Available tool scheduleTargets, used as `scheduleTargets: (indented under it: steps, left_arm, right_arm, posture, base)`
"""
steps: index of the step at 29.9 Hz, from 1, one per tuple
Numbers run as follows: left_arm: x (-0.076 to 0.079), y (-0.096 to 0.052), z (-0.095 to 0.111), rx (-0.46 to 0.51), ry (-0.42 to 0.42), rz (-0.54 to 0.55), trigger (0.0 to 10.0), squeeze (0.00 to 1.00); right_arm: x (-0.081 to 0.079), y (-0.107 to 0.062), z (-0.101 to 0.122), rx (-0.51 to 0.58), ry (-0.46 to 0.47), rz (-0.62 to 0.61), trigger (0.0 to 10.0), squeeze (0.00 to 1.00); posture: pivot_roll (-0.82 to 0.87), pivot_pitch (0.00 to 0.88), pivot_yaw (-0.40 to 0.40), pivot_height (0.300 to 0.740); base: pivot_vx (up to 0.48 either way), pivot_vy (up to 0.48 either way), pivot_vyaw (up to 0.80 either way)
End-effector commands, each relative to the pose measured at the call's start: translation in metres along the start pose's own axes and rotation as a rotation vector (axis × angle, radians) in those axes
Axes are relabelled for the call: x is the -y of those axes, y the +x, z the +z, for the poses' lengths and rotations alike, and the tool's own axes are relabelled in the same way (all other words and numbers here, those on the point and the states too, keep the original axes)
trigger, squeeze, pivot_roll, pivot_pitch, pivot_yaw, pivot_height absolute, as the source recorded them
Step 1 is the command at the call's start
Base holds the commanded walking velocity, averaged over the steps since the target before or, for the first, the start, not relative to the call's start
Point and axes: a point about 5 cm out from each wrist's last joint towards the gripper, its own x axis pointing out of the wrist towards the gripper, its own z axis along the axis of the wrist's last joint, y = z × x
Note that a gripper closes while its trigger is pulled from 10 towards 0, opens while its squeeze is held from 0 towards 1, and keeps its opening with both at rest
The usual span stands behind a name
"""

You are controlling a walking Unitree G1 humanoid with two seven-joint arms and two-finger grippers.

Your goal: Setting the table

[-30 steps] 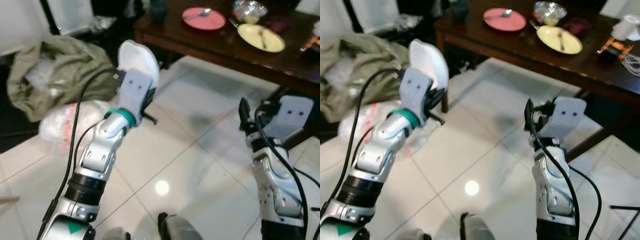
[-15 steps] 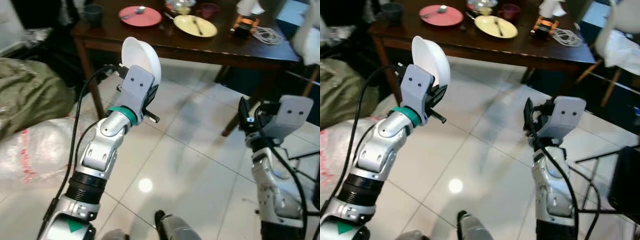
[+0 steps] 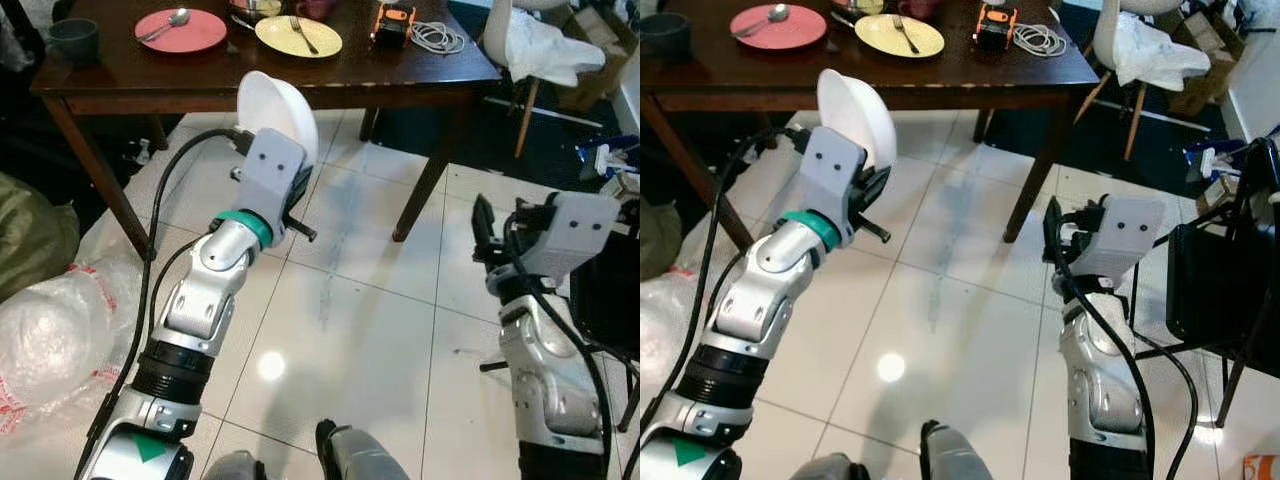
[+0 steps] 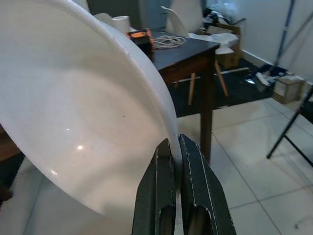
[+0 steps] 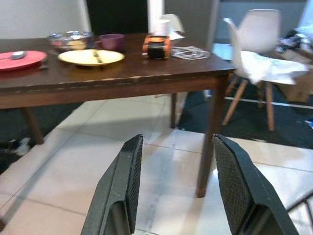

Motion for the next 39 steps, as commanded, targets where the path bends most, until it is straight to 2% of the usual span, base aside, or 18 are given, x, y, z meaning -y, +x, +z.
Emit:
scheduleTargets:
  steps: [1, 5, 39]
  left_arm:
    - [0.0003, 0.0010, -0.0002, 0.005, 0.007, 0.012, 10.0, 0.00]
    - [0.0014, 0.0033, 0.0020, 0.018, 0.024, 0.028, 10.0, 0.00]
    - [0.0042, 0.0093, 0.0041, 0.043, 0.032, 0.031, 10.0, 0.00]
  right_arm:
    - [-0.0009, -0.0004, 0.0056, 0.026, -0.018, 0.012, 10.0, 0.00]
    - [-0.0052, 0.0007, 0.0106, 0.046, -0.016, 0.029, 10.0, 0.00]
    - [-0.0026, 0.0011, 0.0105, 0.045, -0.021, 0.018, 10.0, 0.00]
  posture:
    - [0.00, 0.040, 0.018, 0.740]
    - [0.00, 0.039, 0.018, 0.740]
    - [-0.01, 0.027, 0.022, 0.740]
  base:
    - [0.304, 0.000, 0.00]
    - [0.424, 0.000, 0.00]
    - [0.413, 0.000, 0.00]
